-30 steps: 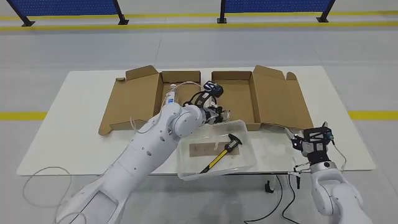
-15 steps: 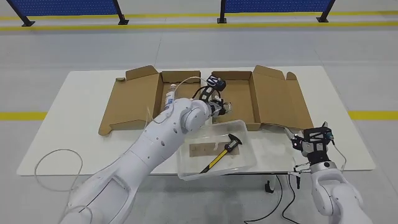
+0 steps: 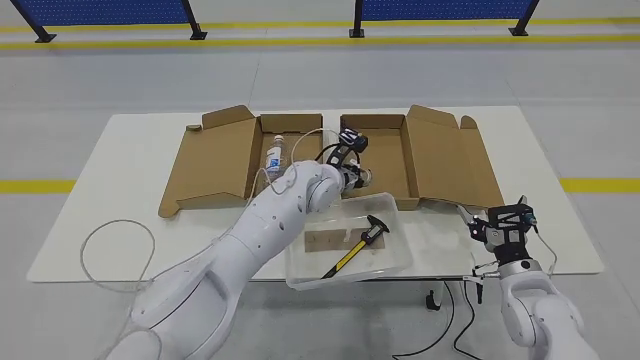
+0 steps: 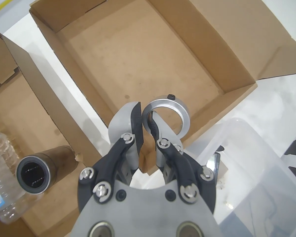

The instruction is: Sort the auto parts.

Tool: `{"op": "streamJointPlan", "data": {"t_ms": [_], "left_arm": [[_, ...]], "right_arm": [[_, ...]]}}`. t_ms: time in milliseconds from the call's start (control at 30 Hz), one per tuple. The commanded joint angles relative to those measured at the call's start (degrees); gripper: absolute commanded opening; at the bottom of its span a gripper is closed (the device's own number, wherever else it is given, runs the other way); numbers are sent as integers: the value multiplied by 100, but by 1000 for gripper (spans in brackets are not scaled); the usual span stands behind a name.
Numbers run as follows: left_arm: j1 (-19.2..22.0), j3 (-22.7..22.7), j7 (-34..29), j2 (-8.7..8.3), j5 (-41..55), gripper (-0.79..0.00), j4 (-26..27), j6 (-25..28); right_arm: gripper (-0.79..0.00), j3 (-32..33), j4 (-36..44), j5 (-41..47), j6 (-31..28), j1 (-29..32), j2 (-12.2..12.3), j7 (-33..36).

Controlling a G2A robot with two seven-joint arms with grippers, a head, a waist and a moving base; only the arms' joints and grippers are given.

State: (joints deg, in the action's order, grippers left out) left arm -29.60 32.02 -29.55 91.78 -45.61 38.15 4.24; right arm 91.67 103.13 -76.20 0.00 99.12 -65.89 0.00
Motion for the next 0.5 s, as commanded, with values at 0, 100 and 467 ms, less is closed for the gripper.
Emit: {"op": "streamJointPlan", "data": {"t_ms": [0,100,467], "left_arm": [[46,-43,-4,69,-27,-785,-146,9],[105,-62,5,168,12,-785,-326,36],[283,-123,111,431,-128,-723,-855,93]], "right_arm": [[0,0,0,0,0,0,0,0],[0,0,0,0,0,0,0,0],[0,0,0,0,0,0,0,0]]}}
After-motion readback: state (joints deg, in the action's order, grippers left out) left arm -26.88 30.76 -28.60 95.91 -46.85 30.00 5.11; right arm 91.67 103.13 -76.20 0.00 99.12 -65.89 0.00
